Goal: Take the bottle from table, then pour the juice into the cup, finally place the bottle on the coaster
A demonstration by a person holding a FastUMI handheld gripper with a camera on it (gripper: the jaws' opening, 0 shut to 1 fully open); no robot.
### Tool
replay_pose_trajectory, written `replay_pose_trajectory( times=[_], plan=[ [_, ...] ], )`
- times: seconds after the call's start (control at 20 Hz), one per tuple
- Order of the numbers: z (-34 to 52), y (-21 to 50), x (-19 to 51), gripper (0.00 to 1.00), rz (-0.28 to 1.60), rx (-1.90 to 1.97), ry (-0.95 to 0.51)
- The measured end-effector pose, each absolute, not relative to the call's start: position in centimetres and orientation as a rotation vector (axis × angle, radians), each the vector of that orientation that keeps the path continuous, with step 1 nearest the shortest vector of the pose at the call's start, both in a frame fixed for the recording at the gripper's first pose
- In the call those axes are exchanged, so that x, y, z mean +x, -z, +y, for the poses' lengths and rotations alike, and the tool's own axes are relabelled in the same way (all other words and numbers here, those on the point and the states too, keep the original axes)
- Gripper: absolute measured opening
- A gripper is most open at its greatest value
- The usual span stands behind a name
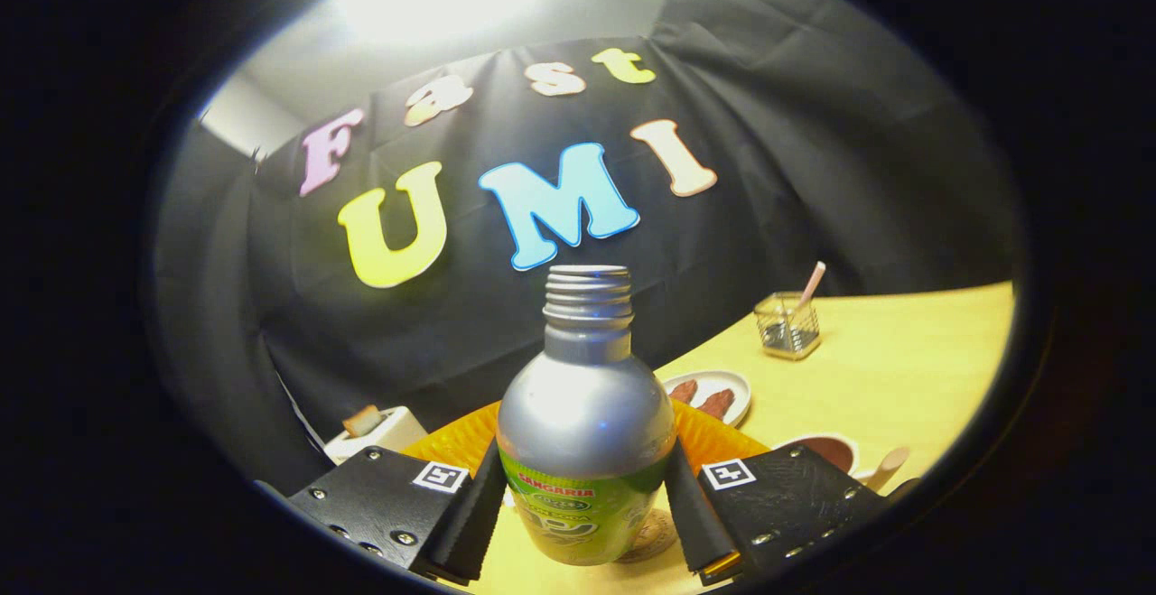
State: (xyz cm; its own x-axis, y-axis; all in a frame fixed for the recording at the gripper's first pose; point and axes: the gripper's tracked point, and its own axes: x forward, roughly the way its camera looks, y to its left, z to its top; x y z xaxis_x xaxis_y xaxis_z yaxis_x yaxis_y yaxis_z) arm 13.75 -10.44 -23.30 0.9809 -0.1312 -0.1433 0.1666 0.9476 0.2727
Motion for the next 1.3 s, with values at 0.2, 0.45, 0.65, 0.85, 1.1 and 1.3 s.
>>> replay_pose_trajectory(
  times=[0.2, 0.45, 0.65, 0.85, 1.1, 1.3],
  plan=[
    [-9.5, 20.6, 13.4, 0.79, 0.090, 0.090, 0.180],
    [-9.0, 20.7, 13.8, 0.80, 0.125, -0.077, 0.210],
    [-8.5, 21.9, 14.3, 0.80, 0.160, -0.125, 0.193],
    [-8.1, 23.8, 15.1, 0.80, 0.180, -0.107, 0.166],
    [-7.8, 26.2, 16.3, 0.80, 0.217, -0.113, 0.146],
    [-7.4, 28.1, 17.0, 0.80, 0.232, -0.089, 0.126]
  ],
)
